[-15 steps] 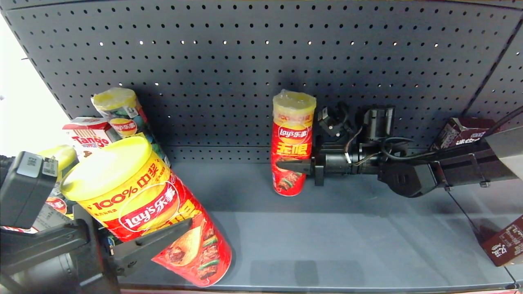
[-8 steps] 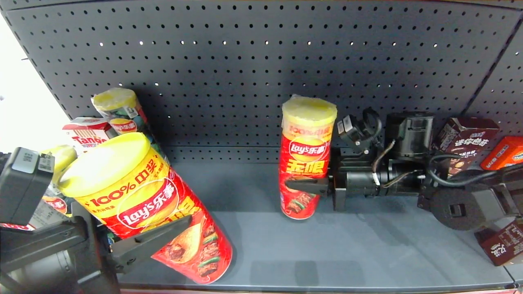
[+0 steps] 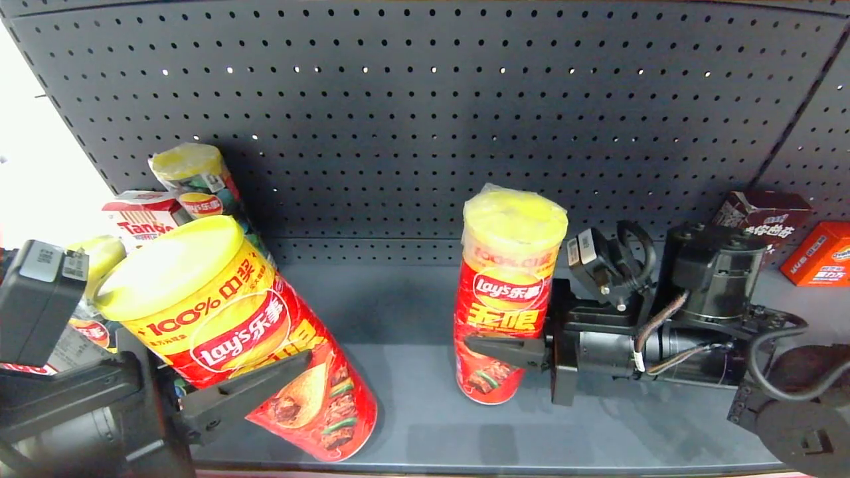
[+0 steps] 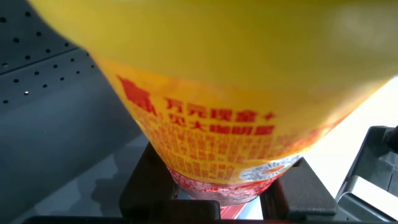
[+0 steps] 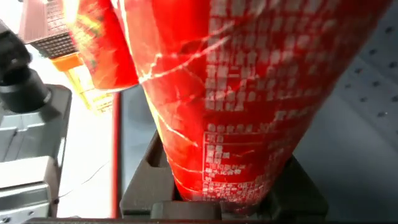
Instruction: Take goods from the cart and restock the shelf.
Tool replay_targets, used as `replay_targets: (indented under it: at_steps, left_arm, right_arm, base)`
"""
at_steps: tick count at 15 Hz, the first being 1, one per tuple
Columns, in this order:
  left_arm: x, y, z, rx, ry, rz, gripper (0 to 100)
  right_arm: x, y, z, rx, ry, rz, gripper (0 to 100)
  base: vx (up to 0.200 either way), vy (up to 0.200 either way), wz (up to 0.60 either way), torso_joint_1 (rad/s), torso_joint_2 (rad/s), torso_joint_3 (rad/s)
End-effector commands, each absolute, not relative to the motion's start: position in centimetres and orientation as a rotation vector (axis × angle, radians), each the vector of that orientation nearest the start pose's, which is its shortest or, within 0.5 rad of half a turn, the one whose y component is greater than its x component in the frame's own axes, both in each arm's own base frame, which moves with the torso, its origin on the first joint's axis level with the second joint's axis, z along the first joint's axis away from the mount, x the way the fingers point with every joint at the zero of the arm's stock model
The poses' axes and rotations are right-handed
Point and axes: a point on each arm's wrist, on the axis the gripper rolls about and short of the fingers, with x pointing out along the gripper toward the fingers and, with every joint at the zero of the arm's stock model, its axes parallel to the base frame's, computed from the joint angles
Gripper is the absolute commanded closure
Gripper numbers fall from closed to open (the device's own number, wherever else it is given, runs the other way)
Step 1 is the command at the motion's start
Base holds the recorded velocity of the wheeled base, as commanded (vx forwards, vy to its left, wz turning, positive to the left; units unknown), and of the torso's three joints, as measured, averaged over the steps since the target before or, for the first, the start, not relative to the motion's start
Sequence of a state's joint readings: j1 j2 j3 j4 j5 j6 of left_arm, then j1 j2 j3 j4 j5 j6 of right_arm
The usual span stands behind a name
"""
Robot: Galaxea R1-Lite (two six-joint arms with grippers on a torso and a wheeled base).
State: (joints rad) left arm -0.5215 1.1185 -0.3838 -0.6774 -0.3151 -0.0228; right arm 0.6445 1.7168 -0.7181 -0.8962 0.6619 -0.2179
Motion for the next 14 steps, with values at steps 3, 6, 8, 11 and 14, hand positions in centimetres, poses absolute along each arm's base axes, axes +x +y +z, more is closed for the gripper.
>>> replay_targets:
  at_steps: [3,6,8,11,14]
  left_arm:
    - [12.7,-8.1,20.3,-0.015,0.069,-0.835,100]
    - [12.7,-8.1,20.2,-0.015,0.071,-0.833,100]
    - [12.7,-8.1,20.3,-0.015,0.069,-0.834,100]
    - [12.7,-8.1,20.2,-0.015,0.071,-0.833,100]
    - [12.6,-8.1,20.1,-0.015,0.076,-0.833,100]
  right_arm:
    - [22.0,18.9,16.0,-0.181,0.015,1.333,100]
    - [21.7,18.7,15.4,-0.182,0.036,1.334,100]
    - [21.6,18.6,15.0,-0.182,0.038,1.334,100]
    - [21.5,18.5,14.3,-0.185,0.052,1.336,100]
    - [21.4,18.5,14.3,-0.187,0.053,1.336,0]
  base:
    - [0.0,0.0,0.0,0.0,0.0,0.0]
    - [0.0,0.0,0.0,0.0,0.0,0.0]
    - [0.0,0.0,0.0,0.0,0.0,0.0]
    - [0.0,0.0,0.0,0.0,0.0,0.0]
    - [0.0,0.0,0.0,0.0,0.0,0.0]
